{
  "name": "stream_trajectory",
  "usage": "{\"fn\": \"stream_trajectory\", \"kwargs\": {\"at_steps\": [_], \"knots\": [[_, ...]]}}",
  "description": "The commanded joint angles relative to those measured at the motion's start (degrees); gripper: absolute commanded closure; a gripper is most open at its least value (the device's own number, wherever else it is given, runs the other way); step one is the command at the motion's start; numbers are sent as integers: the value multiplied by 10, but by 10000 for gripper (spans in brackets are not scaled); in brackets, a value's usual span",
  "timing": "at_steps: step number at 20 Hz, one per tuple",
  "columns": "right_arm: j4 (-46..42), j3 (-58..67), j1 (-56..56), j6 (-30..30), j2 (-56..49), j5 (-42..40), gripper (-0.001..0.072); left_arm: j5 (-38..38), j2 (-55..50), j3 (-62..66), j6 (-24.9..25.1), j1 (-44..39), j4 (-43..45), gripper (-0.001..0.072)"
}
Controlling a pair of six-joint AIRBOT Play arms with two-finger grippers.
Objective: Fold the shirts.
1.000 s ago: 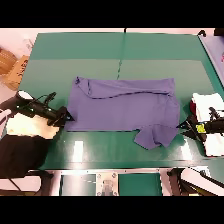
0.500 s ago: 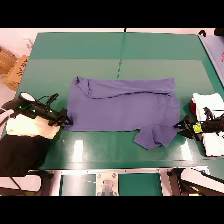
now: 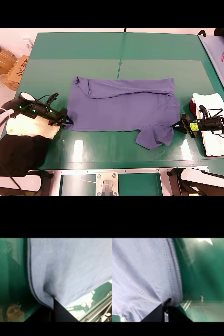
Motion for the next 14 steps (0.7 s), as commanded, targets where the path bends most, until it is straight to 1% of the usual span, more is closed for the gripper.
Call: {"fn": "stream_trajectory", "kwargs": {"at_steps": [1,5,7,9,11,13,14], "knots": [[8,26,0,-16,-2,-5,689,-3,1,7,1,0,0,687],[51,59,0,-40,10,36,690,-17,5,39,1,0,-4,689],[112,79,0,-56,37,56,690,-39,28,74,6,0,-26,689],[186,126,0,-70,82,71,690,-51,82,129,12,0,-72,689],[260,202,-1,-73,141,69,690,-50,158,209,11,0,-115,689],[311,298,-1,-77,204,50,689,-34,228,318,10,0,-136,688],[324,350,-1,-77,236,26,689,-19,256,375,10,0,-137,688]]}}
